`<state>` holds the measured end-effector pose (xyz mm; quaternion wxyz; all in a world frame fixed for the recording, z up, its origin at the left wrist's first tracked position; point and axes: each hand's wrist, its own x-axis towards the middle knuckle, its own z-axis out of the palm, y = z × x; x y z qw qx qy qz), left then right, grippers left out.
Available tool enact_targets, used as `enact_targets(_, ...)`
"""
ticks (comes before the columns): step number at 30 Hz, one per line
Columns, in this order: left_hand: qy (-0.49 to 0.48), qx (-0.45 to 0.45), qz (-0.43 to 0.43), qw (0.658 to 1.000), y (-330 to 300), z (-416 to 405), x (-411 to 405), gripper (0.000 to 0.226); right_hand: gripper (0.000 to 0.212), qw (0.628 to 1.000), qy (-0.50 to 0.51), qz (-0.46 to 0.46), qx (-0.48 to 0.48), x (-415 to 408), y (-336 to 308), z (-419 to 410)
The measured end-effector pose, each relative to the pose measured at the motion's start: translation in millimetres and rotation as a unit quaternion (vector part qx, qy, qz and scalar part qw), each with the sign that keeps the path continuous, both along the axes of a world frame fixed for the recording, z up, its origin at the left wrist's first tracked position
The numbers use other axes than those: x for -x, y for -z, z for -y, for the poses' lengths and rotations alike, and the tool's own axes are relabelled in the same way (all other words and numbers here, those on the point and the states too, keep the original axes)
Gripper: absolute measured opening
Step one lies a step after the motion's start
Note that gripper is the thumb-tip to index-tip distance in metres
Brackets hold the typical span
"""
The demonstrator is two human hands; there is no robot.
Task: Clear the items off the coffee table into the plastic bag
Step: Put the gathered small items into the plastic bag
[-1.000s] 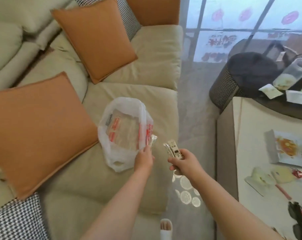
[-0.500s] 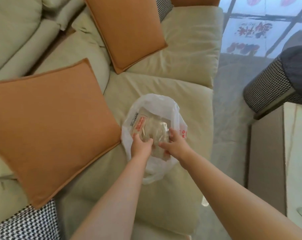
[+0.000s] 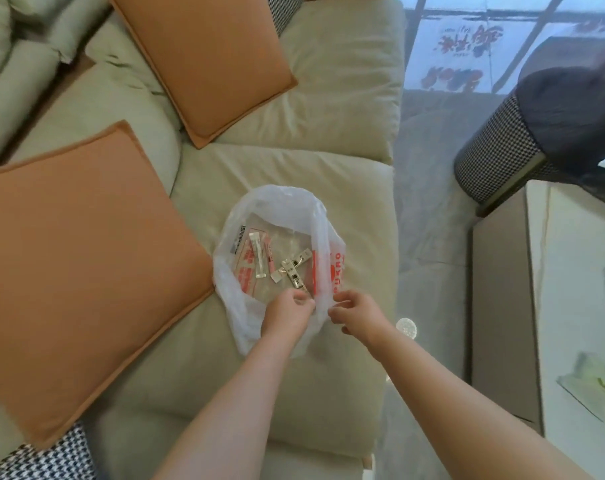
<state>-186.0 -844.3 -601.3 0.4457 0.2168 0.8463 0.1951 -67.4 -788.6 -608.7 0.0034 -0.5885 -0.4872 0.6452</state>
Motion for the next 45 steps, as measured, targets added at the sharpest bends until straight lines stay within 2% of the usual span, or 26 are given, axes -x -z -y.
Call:
enact_targets(7, 0.160, 0.041, -0.048, 0.985, -7.1, -4.0, -72.3, 0.031, 0.034, 0.996, -0.010, 0.068, -0.054, -86.1, -7.5, 14.9)
enact_targets(14, 0.268, 0.036, -0.045, 0.962, -8.3, 1.2, -184.7, 0.032, 0.032, 0.988, 0.070, 0.113, -0.076, -208.9, -14.8, 45.5)
enact_targets(20, 0.377, 0.047, -0.048, 0.924, -4.3, 30.8, -294.9, 0.029, 0.029, 0.976, 0.145, 0.147, -0.068, -326.2, -15.0, 96.7)
enact_targets(26, 0.519, 0.062, -0.063, 0.850, -1.4, 78.1, -399.4, 0.033, 0.030, 0.957, 0.215, 0.191, -0.035, -436.2, -6.8, 168.3)
enact_targets(34, 0.657, 0.073, -0.086, 0.746, 11.5, 132.3, -510.3, 0.038, 0.027, 0.932, 0.239, 0.273, 0.020, -548.8, 8.1, 265.2)
enact_targets(41, 0.750, 0.076, -0.116, 0.647, 34.1, 168.9, -578.9, 0.040, 0.027, 0.906, 0.317, 0.271, 0.067, -616.9, 32.1, 339.3)
enact_targets(45, 0.779, 0.079, -0.132, 0.608, 51.0, 183.6, -609.8, 0.038, 0.030, 0.899, 0.336, 0.270, 0.079, -648.3, 49.7, 368.5)
